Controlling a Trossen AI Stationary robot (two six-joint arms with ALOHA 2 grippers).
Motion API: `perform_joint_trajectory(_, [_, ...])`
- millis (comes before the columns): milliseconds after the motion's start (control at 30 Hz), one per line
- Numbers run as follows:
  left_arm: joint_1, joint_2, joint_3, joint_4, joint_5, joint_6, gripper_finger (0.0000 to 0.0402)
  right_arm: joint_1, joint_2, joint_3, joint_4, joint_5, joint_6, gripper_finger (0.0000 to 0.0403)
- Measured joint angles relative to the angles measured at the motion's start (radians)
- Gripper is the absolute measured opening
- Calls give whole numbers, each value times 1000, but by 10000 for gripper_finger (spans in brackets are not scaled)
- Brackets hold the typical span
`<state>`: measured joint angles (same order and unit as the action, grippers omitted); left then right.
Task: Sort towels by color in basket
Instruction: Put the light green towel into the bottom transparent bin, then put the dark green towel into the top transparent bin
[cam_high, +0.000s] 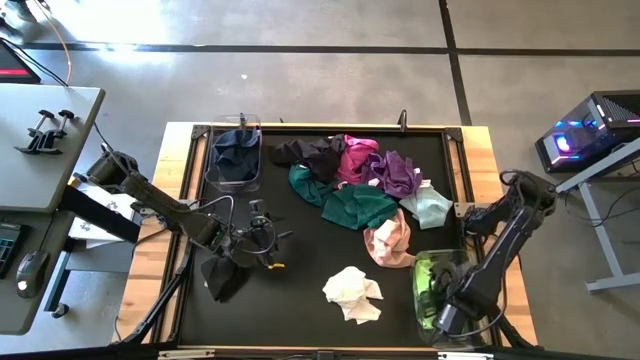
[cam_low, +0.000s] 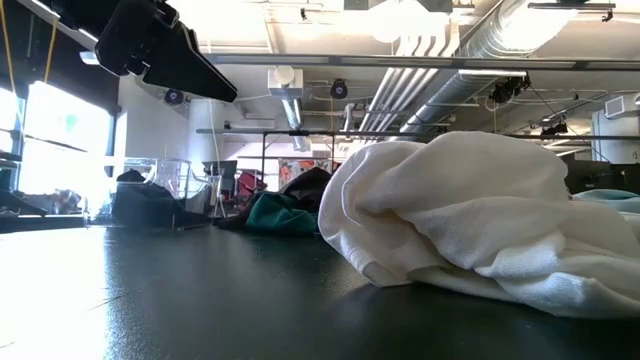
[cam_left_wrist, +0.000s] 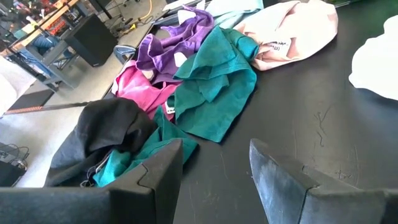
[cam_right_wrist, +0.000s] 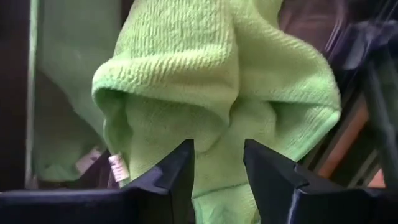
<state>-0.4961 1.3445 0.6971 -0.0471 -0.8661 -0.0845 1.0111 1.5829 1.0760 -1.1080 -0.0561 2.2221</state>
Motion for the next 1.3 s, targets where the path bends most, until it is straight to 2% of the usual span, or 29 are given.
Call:
perform_joint_trajectory(167, [0, 0, 0, 0, 0, 0, 175, 11, -1, -11, -48, 78, 6, 138])
perform_joint_trajectory(367, [0, 0, 0, 0, 0, 0, 175, -26, 0, -97, 18, 51, 15, 138])
perform_joint_trajectory(500, [0, 0, 0, 0, 0, 0, 175, -49, 0, -124, 51, -27, -48, 138])
perform_joint_trajectory(567, [0, 0, 0, 0, 0, 0, 175, -59, 0, -122, 41, -32, -72, 138])
perform_joint_trajectory(700, [0, 0, 0, 0, 0, -1, 175, -81, 0, -83, 8, -33, -119, 138])
perform_joint_trajectory(900, [0, 0, 0, 1, 0, -10, 175, -80, 0, 39, -168, -44, -161, 138])
perform_joint_trajectory(1000, [0, 0, 0, 1, 0, -15, 175, -73, 0, 83, -252, -16, -174, 138])
perform_joint_trajectory(1100, [0, 0, 0, 2, 0, -19, 175, -73, 0, 100, -263, 41, -267, 138])
perform_joint_trajectory(1167, [0, 0, 0, 11, 0, -19, 175, -73, 0, 109, -249, 73, -397, 138])
perform_joint_trajectory(1300, [0, 0, 0, 46, 0, 7, 175, -73, 0, 143, -244, 75, -599, 138])
